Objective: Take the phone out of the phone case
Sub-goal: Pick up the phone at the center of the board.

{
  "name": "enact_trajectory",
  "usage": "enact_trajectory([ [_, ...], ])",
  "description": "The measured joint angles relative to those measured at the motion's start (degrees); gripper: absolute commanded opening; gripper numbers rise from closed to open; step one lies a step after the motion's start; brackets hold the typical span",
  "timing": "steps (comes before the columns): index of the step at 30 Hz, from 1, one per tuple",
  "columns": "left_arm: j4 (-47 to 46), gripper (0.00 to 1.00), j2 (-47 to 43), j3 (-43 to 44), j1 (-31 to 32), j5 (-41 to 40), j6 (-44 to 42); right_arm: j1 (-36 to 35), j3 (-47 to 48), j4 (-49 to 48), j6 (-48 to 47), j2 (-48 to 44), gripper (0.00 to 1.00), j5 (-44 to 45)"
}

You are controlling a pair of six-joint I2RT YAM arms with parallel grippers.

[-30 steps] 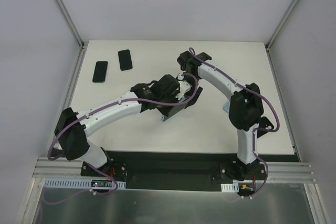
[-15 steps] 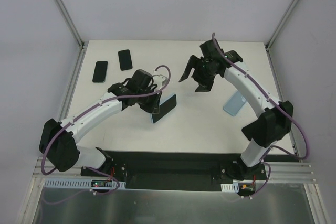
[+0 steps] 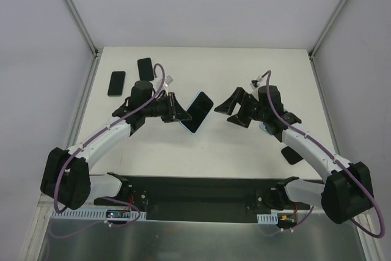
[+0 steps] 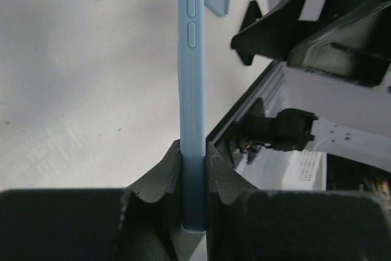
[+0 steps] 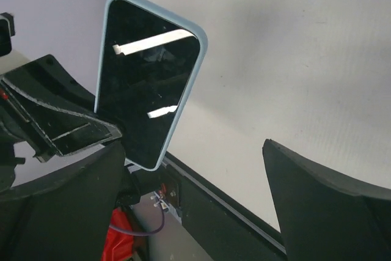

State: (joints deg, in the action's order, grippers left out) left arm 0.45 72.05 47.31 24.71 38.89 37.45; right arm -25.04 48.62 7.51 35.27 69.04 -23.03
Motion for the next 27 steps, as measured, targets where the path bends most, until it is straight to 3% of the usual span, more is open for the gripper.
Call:
enact_trajectory([
  [4,-11.1,0.00,-0.2,-3.0,-0.6,3.6,10.8,0.0,-5.1,-9.4,3.2,-1.2,0.96,-3.5],
  [8,-21.0,0.00,-0.2,-4.1,-0.8,6.3,19.4,0.1,-5.0,-16.7,5.6,-1.0,0.79,-6.0],
  [16,-37.5,0.00,0.0,-8.0,-1.6,9.2,32.6,0.1,-4.9,-32.7,15.0,5.8,0.61,-9.3],
  [27,-50.7,0.00,3.3,-10.7,-1.9,10.5,43.1,0.2,-3.8,-48.5,25.6,11.3,0.09,-10.9],
])
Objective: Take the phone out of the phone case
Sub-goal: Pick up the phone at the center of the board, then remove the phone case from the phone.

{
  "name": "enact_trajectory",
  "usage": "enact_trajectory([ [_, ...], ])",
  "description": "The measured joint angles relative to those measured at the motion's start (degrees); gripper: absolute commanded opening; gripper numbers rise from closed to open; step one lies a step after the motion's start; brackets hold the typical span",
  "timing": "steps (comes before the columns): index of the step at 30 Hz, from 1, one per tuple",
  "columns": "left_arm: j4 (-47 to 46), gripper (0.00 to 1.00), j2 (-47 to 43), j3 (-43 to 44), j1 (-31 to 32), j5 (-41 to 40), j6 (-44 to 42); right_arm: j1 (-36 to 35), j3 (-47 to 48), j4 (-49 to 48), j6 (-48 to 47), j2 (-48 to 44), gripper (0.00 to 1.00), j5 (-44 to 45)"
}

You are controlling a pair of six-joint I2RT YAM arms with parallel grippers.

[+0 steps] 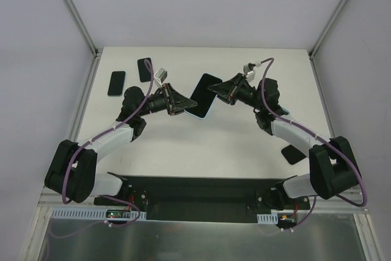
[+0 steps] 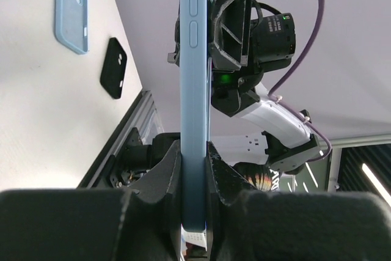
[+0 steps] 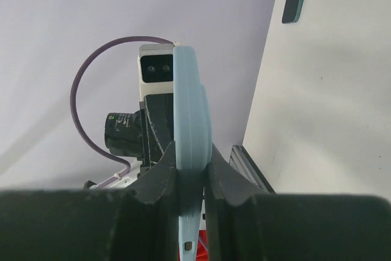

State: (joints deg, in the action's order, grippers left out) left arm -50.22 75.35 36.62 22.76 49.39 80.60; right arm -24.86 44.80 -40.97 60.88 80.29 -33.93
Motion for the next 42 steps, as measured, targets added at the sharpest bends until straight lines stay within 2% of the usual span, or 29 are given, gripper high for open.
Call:
enact_trajectory([
  [1,-0.6,0.00,0.0,0.0,-0.1,0.0,0.4,0.0,0.1,-0.9,0.9,0.2,0.01,-0.2],
  [2,-1.4,0.00,0.0,0.0,-0.3,0.0,0.7,0.0,0.2,-1.6,1.6,0.2,0.01,-0.3],
  [3,-2.0,0.08,0.0,0.0,-0.3,0.2,0.9,0.0,0.3,-2.3,1.8,0.2,0.01,-0.5],
  [4,-2.4,0.26,0.0,0.0,-0.3,0.3,1.1,0.0,0.3,-2.7,1.9,0.2,0.01,-0.6],
  [5,-2.7,0.52,0.0,0.0,-0.4,0.4,1.1,0.0,0.4,-3.0,2.1,0.3,0.01,-0.8],
  [6,-2.8,0.60,0.0,0.0,-0.3,0.6,1.1,0.0,0.5,-3.2,2.2,0.4,0.01,-1.1],
  [9,-2.1,0.71,0.0,1.0,-0.3,1.6,0.2,0.0,0.9,-3.3,1.3,1.4,0.01,-2.1],
  [10,-1.0,0.71,-0.1,1.9,-0.3,1.8,-0.6,0.0,1.0,-3.2,1.1,1.9,0.01,-2.7],
  [17,5.2,0.64,-0.5,7.2,-0.4,4.2,-4.6,-0.4,4.3,-3.6,0.9,3.8,0.01,-6.7],
  [24,2.2,0.50,1.8,10.3,-0.3,6.3,-3.8,-3.0,7.9,-5.3,0.1,5.4,0.01,-12.7],
  [29,-1.4,0.22,4.9,10.6,-0.5,8.6,-1.0,-3.8,8.3,-6.1,0.1,6.5,0.02,-14.9],
  [32,-1.7,0.13,5.6,10.6,-0.8,8.9,-0.1,-3.9,8.7,-6.8,0.4,6.9,0.01,-15.0],
  [34,-1.9,0.03,5.6,10.5,-0.9,9.0,0.0,-3.9,9.0,-6.9,0.6,6.9,0.01,-15.0],
  [36,-2.4,0.00,5.6,10.5,-1.0,9.0,0.0,-3.9,9.2,-6.9,0.6,7.0,0.01,-15.0],
  [37,-2.5,0.00,5.6,10.4,-1.0,9.0,0.0,-3.9,9.2,-6.9,0.6,7.1,0.05,-15.0],
  [38,-2.5,0.00,5.6,10.4,-1.1,9.1,0.0,-3.9,9.2,-6.9,0.6,7.2,0.14,-14.9],
  [39,-2.5,0.00,5.6,10.3,-1.1,9.1,0.0,-3.9,9.2,-6.8,0.6,7.3,0.39,-15.0],
  [42,-2.6,0.00,5.6,10.0,-1.1,9.1,0.0,-4.0,9.3,-5.4,0.1,7.4,0.77,-14.3],
])
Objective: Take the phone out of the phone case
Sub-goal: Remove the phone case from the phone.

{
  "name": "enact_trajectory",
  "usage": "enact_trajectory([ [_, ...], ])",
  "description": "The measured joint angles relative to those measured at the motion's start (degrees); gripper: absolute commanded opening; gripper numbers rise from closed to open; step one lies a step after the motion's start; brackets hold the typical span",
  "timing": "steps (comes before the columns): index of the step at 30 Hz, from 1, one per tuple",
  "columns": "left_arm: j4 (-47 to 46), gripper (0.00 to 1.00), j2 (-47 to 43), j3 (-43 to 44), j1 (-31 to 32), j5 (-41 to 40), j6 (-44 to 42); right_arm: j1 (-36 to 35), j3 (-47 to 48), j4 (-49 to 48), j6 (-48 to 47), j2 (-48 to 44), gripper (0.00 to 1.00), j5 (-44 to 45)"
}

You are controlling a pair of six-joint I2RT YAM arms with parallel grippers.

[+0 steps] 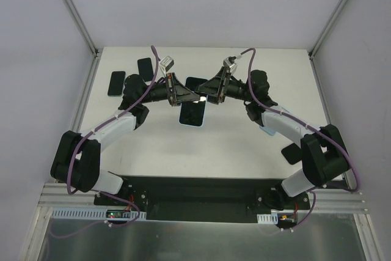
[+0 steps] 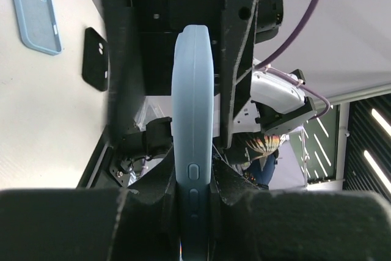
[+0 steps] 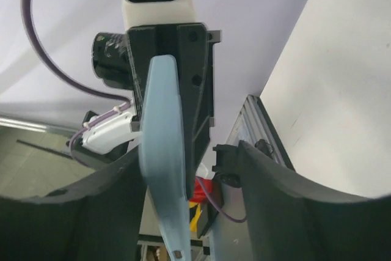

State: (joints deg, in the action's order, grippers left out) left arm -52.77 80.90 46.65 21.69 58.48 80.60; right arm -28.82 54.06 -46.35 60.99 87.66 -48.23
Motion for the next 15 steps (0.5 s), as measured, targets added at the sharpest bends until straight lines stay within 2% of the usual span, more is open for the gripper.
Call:
enact_trajectory([
  [3,-0.8,0.00,0.0,0.0,0.1,0.2,0.0,-0.1,0.0,4.8,-1.7,-0.1,0.87,1.8],
  [6,-1.2,0.00,0.0,-0.1,0.0,0.5,0.0,0.0,0.0,10.6,-4.4,-1.5,0.91,3.6],
  [10,-1.4,0.00,0.0,-0.7,-0.4,0.9,0.1,0.5,0.0,17.4,-7.9,-7.0,0.92,5.8],
  [15,-2.3,0.00,0.0,-0.7,-1.6,1.1,1.0,1.6,-2.0,19.8,-10.8,-14.5,0.93,7.1],
])
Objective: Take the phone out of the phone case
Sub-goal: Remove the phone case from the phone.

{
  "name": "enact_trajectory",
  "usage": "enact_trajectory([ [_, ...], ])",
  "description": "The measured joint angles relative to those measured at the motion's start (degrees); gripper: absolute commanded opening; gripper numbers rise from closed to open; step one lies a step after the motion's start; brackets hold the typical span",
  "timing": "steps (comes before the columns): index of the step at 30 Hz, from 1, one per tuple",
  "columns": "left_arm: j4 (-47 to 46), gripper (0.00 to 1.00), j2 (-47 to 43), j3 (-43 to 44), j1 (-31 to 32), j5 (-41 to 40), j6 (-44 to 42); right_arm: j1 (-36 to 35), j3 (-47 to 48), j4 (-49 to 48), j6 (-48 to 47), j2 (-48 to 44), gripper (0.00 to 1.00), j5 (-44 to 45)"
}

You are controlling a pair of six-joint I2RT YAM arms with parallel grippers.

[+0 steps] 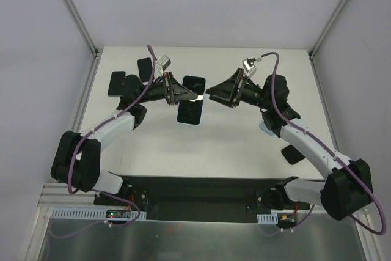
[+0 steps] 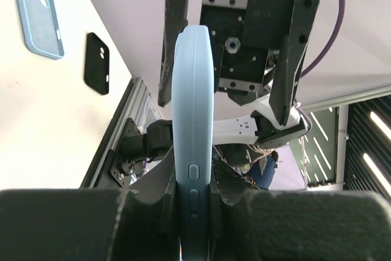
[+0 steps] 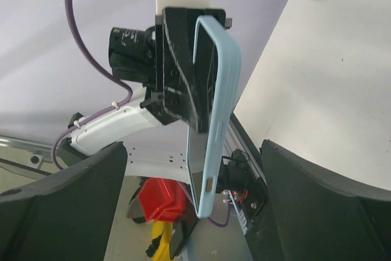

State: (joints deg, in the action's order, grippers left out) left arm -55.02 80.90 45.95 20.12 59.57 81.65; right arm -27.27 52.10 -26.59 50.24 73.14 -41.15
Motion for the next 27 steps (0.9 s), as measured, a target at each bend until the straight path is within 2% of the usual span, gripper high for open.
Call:
enact_trajectory([
  [4,-1.1,0.00,0.2,0.0,-0.4,0.0,1.4,0.3,-3.8,0.9,-2.4,-5.6,0.91,-0.2],
  [10,-3.9,0.00,2.5,0.1,-0.3,-0.4,4.4,-2.1,-6.3,2.0,-4.0,-5.9,0.81,-0.2],
  [12,-4.5,0.00,3.3,0.0,-0.3,-1.2,5.5,-3.7,-6.3,1.8,-4.0,-5.0,0.68,-0.3],
  [14,-4.6,0.00,3.6,0.0,-0.3,-2.1,6.4,-5.2,-6.0,1.2,-4.0,-3.3,0.48,-0.3],
  [17,-5.3,0.00,3.6,0.0,-0.3,-3.3,7.4,-6.9,-5.8,-0.6,-2.9,-0.3,0.37,-0.5],
  [19,-5.6,0.00,3.6,-0.1,-0.5,-3.5,7.3,-7.4,-5.8,-3.4,-1.2,1.5,0.36,-1.4],
  [22,-5.7,0.00,3.7,-0.5,-0.7,-4.5,7.5,-7.7,-5.8,-7.1,0.8,3.0,0.24,-1.6],
  [23,-5.7,0.00,3.7,-0.5,-0.7,-4.6,7.5,-7.8,-5.8,-8.0,1.3,3.4,0.10,-1.8],
  [24,-5.6,0.00,3.7,-0.5,-0.7,-4.6,7.5,-7.9,-5.8,-8.7,1.7,3.6,0.01,-1.8],
  [27,-6.7,0.29,3.6,-0.6,-0.9,-4.6,7.1,-8.0,-5.7,-9.2,3.3,3.9,0.02,-2.2],
])
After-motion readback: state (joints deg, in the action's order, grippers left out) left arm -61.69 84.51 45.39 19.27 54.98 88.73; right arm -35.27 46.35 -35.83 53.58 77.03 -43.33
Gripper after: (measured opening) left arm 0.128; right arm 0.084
